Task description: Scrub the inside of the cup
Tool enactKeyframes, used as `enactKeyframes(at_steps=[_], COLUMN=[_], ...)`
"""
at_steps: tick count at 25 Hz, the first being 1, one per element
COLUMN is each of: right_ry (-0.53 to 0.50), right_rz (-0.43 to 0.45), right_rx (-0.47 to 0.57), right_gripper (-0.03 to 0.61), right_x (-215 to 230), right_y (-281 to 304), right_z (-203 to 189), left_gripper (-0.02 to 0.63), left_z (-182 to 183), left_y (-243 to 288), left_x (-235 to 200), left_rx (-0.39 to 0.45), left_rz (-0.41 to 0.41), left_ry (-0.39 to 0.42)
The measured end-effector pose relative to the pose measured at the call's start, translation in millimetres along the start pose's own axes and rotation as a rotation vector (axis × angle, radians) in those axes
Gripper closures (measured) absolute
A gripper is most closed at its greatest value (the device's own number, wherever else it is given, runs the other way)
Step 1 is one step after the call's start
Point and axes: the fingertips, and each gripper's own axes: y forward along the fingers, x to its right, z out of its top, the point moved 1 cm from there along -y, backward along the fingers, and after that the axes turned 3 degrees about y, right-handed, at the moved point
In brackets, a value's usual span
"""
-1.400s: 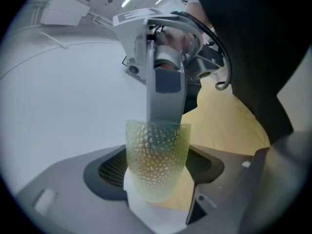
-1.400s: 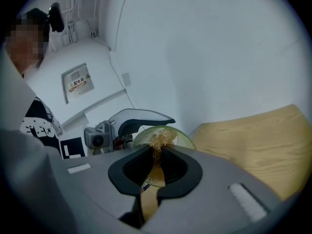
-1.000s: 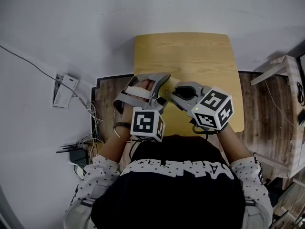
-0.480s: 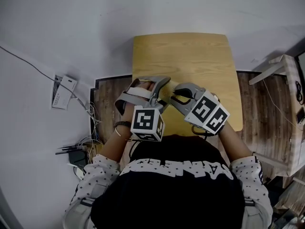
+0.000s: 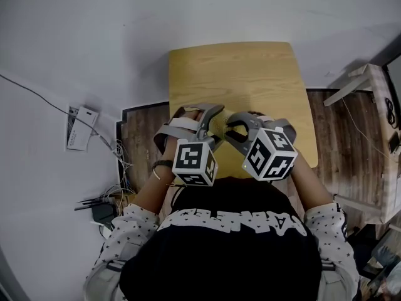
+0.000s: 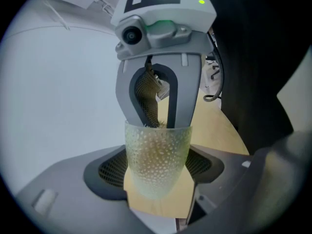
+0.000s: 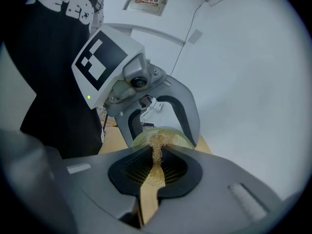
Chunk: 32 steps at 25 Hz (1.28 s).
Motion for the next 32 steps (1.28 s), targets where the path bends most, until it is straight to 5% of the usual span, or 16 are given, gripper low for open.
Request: enactKeyframes(at_steps=[27, 32], right_ry=[-0.572, -0.607], right_rz=[-0.037, -0.047], right_rx=[-0.141, -0.145], right_gripper=[0.531, 0.531], right_x=[-8, -4], right_y=[-6, -5], right_z=[-23, -25], left_gripper=[0.252, 0.252], left_z=[14, 14], left_y=[13, 15], left_x=[8, 5], left_rx=[0.077, 0.075], left_rz=[-0.08, -0.074], left_ry=[-0.069, -0.066])
